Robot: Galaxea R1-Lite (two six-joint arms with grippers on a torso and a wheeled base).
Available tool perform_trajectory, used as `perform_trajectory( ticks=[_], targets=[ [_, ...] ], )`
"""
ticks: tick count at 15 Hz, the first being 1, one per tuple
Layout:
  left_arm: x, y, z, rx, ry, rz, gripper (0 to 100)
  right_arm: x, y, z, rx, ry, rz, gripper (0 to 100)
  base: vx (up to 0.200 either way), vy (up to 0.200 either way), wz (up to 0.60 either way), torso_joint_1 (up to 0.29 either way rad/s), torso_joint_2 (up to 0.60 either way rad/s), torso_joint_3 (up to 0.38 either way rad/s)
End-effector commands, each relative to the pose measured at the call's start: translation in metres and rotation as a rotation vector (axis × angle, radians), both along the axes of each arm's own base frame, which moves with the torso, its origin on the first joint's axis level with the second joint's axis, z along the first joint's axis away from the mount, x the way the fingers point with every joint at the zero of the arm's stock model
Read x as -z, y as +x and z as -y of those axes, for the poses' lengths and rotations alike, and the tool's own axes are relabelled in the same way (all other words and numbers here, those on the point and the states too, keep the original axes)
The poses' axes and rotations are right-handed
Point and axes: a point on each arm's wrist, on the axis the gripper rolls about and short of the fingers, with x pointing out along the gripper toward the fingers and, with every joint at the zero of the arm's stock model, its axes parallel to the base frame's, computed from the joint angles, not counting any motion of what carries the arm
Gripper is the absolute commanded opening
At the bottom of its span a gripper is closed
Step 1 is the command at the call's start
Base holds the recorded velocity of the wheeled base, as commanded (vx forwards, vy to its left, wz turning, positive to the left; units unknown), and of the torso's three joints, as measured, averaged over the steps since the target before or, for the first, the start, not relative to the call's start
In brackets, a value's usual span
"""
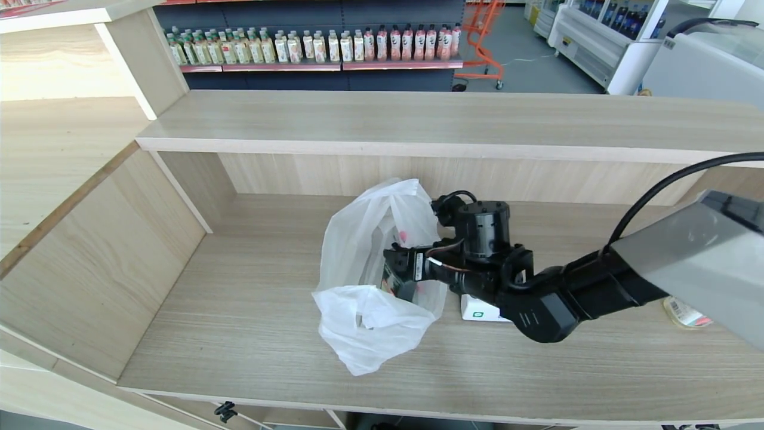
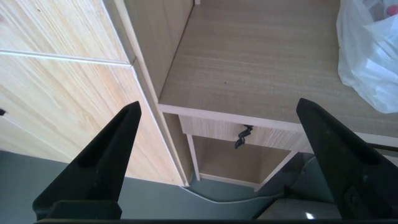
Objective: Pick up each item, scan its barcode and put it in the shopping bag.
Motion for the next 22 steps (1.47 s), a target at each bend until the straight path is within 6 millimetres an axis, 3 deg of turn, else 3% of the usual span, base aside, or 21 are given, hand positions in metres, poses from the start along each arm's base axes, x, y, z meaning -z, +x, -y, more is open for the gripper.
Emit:
perform_trajectory(
  ticks=[1, 2, 3, 5, 9, 11, 15, 18, 22],
  targets=[
    [0.0, 0.0, 0.0, 0.001, 0.0, 0.0, 100, -0.066, -0.033, 0.041, 0.021, 0.199, 0.025, 100, 0.0, 0.0, 0.0, 0.0, 0.0, 0.0],
    [0.0, 0.0, 0.0, 0.001, 0.0, 0.0, 100, -0.087, -0.051, 0.051, -0.021, 0.252, 0.038, 100, 0.0, 0.0, 0.0, 0.0, 0.0, 0.0],
    [0.0, 0.0, 0.0, 0.001, 0.0, 0.0, 100, -0.116, -0.088, 0.075, -0.056, 0.283, 0.059, 100, 0.0, 0.0, 0.0, 0.0, 0.0, 0.0],
    [0.0, 0.0, 0.0, 0.001, 0.0, 0.002, 100, -0.137, -0.124, 0.099, -0.053, 0.307, 0.1, 100, 0.0, 0.0, 0.0, 0.0, 0.0, 0.0],
    [0.0, 0.0, 0.0, 0.001, 0.0, 0.0, 100, -0.126, -0.162, 0.151, 0.066, 0.274, 0.084, 100, 0.0, 0.0, 0.0, 0.0, 0.0, 0.0],
    [0.0, 0.0, 0.0, 0.001, 0.0, 0.0, 100, -0.12, -0.176, 0.164, 0.096, 0.254, 0.056, 100, 0.0, 0.0, 0.0, 0.0, 0.0, 0.0],
    [0.0, 0.0, 0.0, 0.0, -0.007, 0.003, 100, -0.119, -0.182, 0.167, 0.1, 0.246, 0.04, 100, 0.0, 0.0, 0.0, 0.0, 0.0, 0.0],
    [0.0, 0.0, 0.0, 0.0, -0.016, 0.004, 100, -0.116, -0.18, 0.167, 0.109, 0.24, 0.03, 100, -0.2, 0.0, 0.0, 0.004, 0.0, -0.002],
    [0.0, 0.0, 0.0, 0.0, -0.013, 0.003, 100, -0.105, -0.174, 0.18, 0.187, 0.189, 0.005, 100, -0.05, 0.0, 0.0, 0.001, 0.0, -0.002]
  ],
)
